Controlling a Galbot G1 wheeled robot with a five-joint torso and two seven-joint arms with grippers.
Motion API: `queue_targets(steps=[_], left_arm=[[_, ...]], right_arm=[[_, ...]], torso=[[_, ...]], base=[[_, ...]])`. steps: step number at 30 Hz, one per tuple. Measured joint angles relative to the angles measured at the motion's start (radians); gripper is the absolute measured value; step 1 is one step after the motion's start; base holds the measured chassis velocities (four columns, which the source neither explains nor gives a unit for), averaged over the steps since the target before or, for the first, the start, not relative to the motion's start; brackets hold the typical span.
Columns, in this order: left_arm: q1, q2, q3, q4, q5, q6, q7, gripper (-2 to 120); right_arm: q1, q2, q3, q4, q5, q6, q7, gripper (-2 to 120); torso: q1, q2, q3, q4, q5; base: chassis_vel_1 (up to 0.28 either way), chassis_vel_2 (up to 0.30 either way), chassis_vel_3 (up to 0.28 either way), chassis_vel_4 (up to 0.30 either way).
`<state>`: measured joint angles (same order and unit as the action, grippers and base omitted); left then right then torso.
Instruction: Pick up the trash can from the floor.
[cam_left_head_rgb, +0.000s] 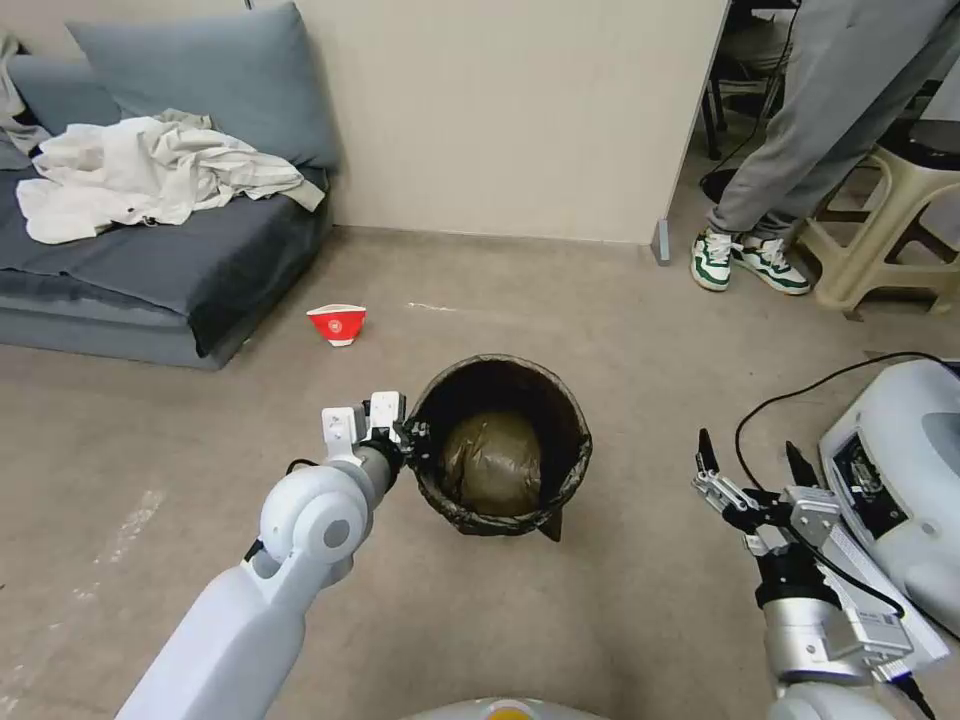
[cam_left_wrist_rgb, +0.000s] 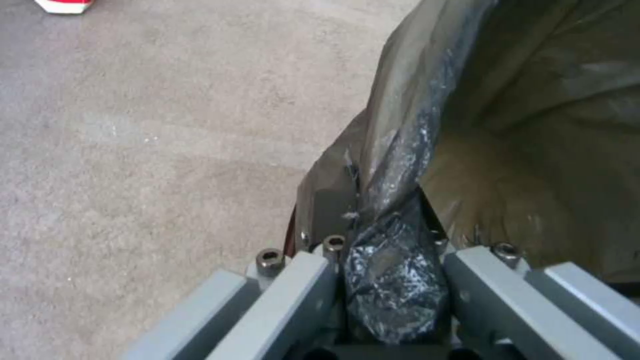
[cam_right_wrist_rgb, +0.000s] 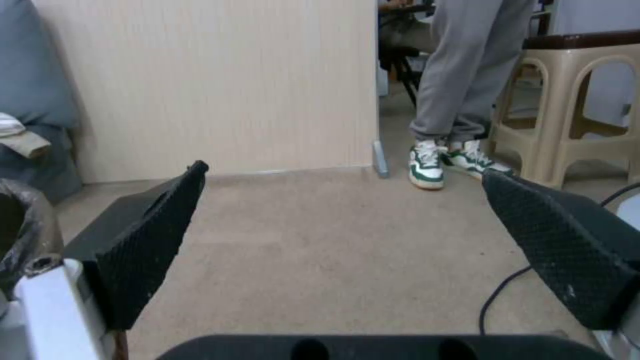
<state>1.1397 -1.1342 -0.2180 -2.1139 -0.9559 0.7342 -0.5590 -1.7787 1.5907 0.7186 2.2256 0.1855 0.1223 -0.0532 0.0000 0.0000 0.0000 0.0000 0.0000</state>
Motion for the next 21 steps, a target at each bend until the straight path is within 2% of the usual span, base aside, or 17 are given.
queue_targets(steps=[12,21], left_arm=[[0.033,0.012,-0.020,-0.036,-0.004,0.000,0.003,1],[0.048,0.017,-0.031,-0.045,-0.001,0.000,0.028,1]], right_arm=[[-0.011,0.000,-0.001,0.012,-0.002,0.004,0.000,100],[-0.017,0.000,-0.002,0.021,-0.003,0.004,0.000,100]], torso=[[0.000,0.000,0.000,0.0001,0.0000],[0.000,0.000,0.000,0.0001,0.0000]], base=[[0.000,0.000,0.000,0.000],[0.000,0.000,0.000,0.000]])
